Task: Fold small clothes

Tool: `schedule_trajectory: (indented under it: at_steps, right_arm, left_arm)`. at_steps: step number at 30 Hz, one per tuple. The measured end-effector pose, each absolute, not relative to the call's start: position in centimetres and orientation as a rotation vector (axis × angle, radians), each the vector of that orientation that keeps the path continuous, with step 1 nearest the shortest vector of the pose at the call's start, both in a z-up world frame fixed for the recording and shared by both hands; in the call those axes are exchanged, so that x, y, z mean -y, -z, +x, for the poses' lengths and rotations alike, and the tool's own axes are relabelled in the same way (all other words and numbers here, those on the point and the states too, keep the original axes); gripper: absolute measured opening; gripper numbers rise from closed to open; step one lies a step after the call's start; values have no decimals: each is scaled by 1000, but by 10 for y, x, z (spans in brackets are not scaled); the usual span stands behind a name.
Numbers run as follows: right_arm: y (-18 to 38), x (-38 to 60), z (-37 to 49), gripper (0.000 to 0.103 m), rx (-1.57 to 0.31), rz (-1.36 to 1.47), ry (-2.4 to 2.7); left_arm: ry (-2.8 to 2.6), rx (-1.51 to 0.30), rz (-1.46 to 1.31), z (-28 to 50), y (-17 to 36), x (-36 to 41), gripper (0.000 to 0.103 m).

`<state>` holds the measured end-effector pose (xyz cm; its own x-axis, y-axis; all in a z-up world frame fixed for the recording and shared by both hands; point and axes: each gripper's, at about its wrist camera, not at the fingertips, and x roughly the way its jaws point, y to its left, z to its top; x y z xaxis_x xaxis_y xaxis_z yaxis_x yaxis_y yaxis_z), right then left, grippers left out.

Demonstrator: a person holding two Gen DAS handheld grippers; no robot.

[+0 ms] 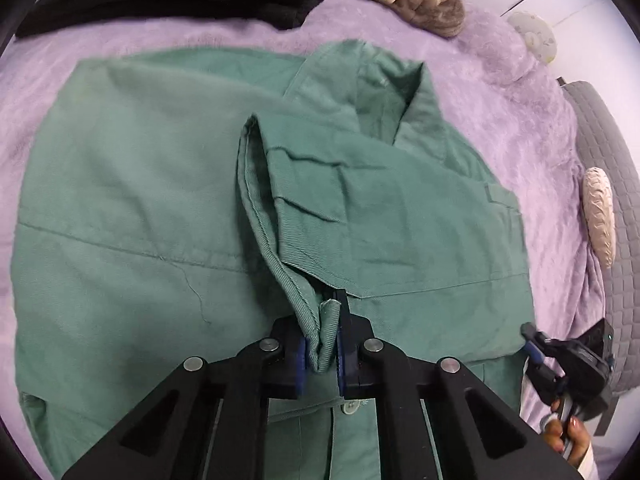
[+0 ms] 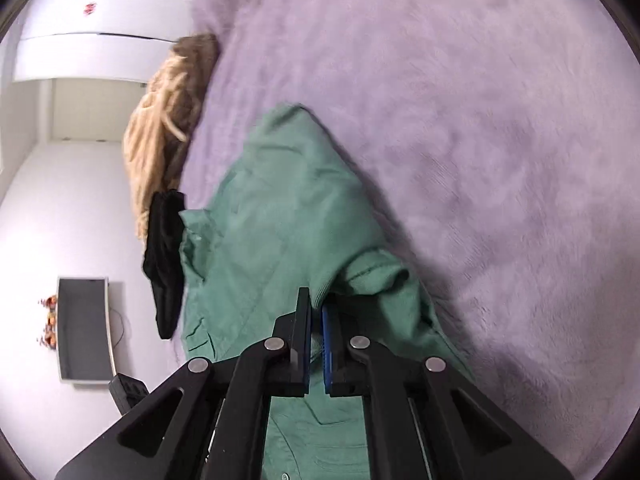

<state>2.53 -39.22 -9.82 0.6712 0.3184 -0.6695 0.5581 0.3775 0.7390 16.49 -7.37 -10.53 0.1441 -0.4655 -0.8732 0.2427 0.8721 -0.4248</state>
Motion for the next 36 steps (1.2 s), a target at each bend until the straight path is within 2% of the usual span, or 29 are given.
schedule_trajectory:
  at_steps: [3, 6, 10, 12, 14, 15, 16, 22, 27, 29, 31, 34, 35, 36]
  right_arm:
    - [93, 384, 28, 5, -935, 1106, 156]
    - [121, 379, 30, 6, -1040, 1058, 207]
    - [133, 381, 23, 7, -1015, 1104, 213]
    - [127, 380, 21, 13, -1031, 1065, 218]
    - [117, 379, 16, 14, -1054, 1030, 228]
    - [111, 378, 14, 14, -1056, 1014, 228]
    - [102, 375, 12, 17, -1047, 989, 215]
    - [59, 366, 29, 17, -1008, 781, 167]
    - [85, 376, 65, 17, -1059, 742, 227]
    - [104, 383, 64, 8, -1101, 758, 253]
    - [111, 390, 56, 7, -1098, 775, 244]
    - [105, 395, 43, 8, -1093, 778, 235]
    - [101, 396, 38, 13, -1095, 786, 227]
    - [97, 396, 33, 14, -1100, 789, 228]
  left_arm:
    - [562, -1295, -182, 162, 96, 66, 12]
    - [548, -1311, -123, 162, 108, 66, 12]
    - [554, -1345, -193, 167, 128, 55, 14]
    - [512, -1327, -175, 167, 123, 45, 26]
    - [424, -1280, -59, 165, 113, 37, 45]
    - [384, -1260, -14, 164, 108, 30, 49]
    - [369, -1253, 2, 164, 104, 23, 50]
    - [393, -1199, -16, 159, 79, 8, 50]
    - [423, -1178, 36, 159, 87, 53, 50]
    - [395, -1198, 89, 158, 103, 69, 50]
    - [370, -1226, 142, 153, 123, 72, 50]
    - [399, -1192, 158, 145, 121, 65, 50]
    - [404, -1200, 153, 144, 119, 62, 51]
    - [401, -1204, 147, 143, 115, 58, 53]
